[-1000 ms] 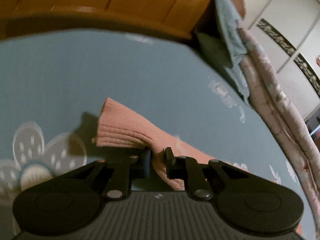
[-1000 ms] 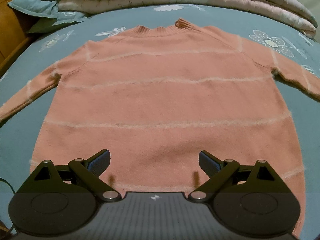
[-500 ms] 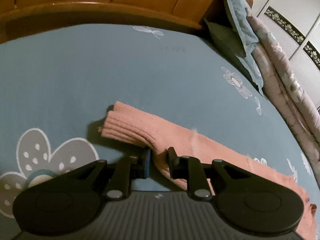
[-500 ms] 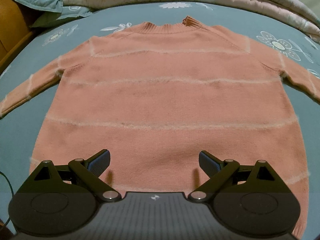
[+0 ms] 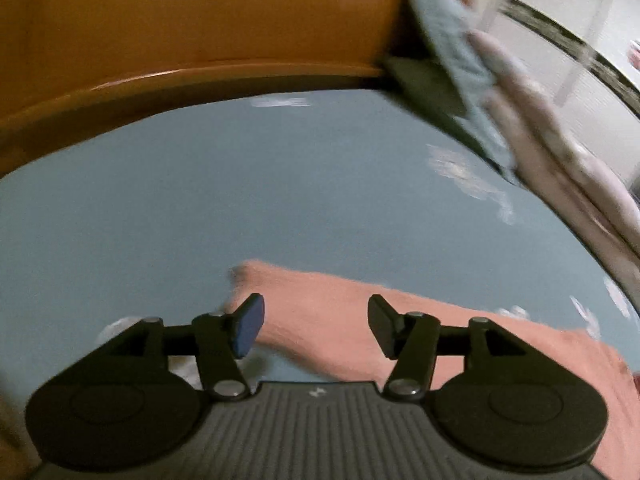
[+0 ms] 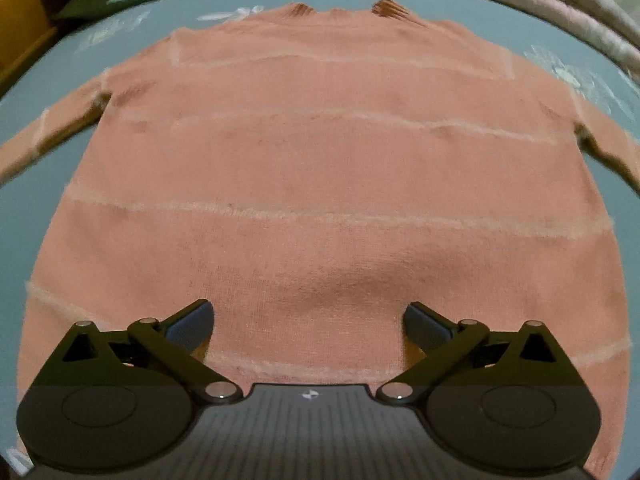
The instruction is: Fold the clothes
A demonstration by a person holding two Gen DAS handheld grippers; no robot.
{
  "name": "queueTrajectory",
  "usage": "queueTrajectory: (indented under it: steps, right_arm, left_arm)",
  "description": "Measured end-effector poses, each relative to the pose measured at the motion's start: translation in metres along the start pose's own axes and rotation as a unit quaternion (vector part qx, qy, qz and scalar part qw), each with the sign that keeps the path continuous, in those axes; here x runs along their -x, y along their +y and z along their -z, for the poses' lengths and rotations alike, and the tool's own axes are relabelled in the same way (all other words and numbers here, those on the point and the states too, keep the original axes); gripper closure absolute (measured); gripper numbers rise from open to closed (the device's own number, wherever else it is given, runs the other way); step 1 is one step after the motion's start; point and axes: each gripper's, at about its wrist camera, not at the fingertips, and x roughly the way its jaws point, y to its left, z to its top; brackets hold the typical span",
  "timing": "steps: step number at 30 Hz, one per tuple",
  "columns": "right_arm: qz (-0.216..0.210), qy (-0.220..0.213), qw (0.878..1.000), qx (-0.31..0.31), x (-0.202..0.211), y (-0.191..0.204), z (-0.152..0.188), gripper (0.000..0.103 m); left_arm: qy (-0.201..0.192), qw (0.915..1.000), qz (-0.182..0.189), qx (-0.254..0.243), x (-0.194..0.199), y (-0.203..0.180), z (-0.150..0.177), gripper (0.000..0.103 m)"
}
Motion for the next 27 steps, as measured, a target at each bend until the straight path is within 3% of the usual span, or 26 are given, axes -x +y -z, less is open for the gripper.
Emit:
queueTrajectory:
  steps: [4,8,12,16,18,20,24,27]
  right_arm:
    - [0.008,0.002,1.000,0.001,-0.001,0.002,0.000,0.000]
    - [0.014,0.004,1.000,0.002,-0.003,0.005,-0.001,0.000]
    - [0.015,-0.019,1.000,-0.002,-0.003,0.004,0.006,0.000]
    - [0.030,-0.012,0.999,-0.012,0.001,0.006,0.001,0.000]
    - [0.033,-0.024,0.999,-0.022,0.007,0.008,-0.003,0.000]
    - [0.024,-0.050,0.998,-0.025,0.017,0.012,-0.007,0.000]
    - [0.014,-0.096,0.995,-0.010,0.031,0.026,-0.020,0.000]
    - [0.010,-0.118,0.993,0.013,0.037,0.038,-0.031,0.000]
  left_arm:
    - [0.015,0.9941,0.033,-0.102,-0.022,-0.058,0.009,0.046]
    - [0.026,0.9752,0.103,-0.194,-0.035,-0.122,0.019,0.046]
    - [0.032,0.9469,0.193,-0.255,-0.057,-0.190,0.026,0.040]
    - [0.069,0.9124,0.237,-0.327,-0.080,-0.261,0.047,0.040]
    - [0.069,0.9012,0.255,-0.344,-0.085,-0.287,0.057,0.040]
    - [0.089,0.8936,0.267,-0.350,-0.096,-0.306,0.066,0.040]
    - [0.131,0.8954,0.256,-0.340,-0.118,-0.314,0.080,0.040]
    - [0.124,0.8942,0.254,-0.347,-0.120,-0.300,0.079,0.038]
